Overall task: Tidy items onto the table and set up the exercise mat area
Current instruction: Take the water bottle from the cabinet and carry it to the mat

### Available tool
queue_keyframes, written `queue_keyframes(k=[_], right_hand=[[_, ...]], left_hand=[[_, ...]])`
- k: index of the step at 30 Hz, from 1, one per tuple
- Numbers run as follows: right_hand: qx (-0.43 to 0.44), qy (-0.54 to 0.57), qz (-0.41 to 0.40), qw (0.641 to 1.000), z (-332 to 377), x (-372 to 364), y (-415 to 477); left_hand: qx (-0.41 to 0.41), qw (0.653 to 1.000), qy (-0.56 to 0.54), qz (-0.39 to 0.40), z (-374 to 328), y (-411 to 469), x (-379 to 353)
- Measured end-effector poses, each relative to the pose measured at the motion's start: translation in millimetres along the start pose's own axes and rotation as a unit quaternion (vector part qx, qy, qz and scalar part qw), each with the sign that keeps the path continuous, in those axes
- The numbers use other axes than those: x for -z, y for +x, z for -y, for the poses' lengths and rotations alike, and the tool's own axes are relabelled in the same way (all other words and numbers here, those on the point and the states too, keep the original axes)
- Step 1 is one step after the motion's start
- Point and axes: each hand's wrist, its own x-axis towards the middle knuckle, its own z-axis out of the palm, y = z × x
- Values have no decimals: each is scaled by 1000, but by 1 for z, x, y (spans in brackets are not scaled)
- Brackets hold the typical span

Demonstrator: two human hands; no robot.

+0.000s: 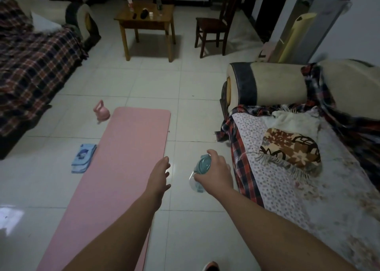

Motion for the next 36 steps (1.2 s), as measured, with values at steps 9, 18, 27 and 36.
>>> queue_keyframes(k=[9, 18, 27, 36], right_hand=[[9, -9, 13, 1000, 39, -8, 138], [4, -2, 13, 1000, 89, -48, 280], [-23, -28, 66, 997, 71, -114, 406], [-38, -51, 106, 992, -5, -259, 538]], left_hand=[[13, 999, -29, -10, -61, 119, -6], [43, 998, -44, -15, -126, 260, 5], [88, 994, -22, -64, -141, 378, 2], [101, 993, 7, -67, -56, 526, 3]])
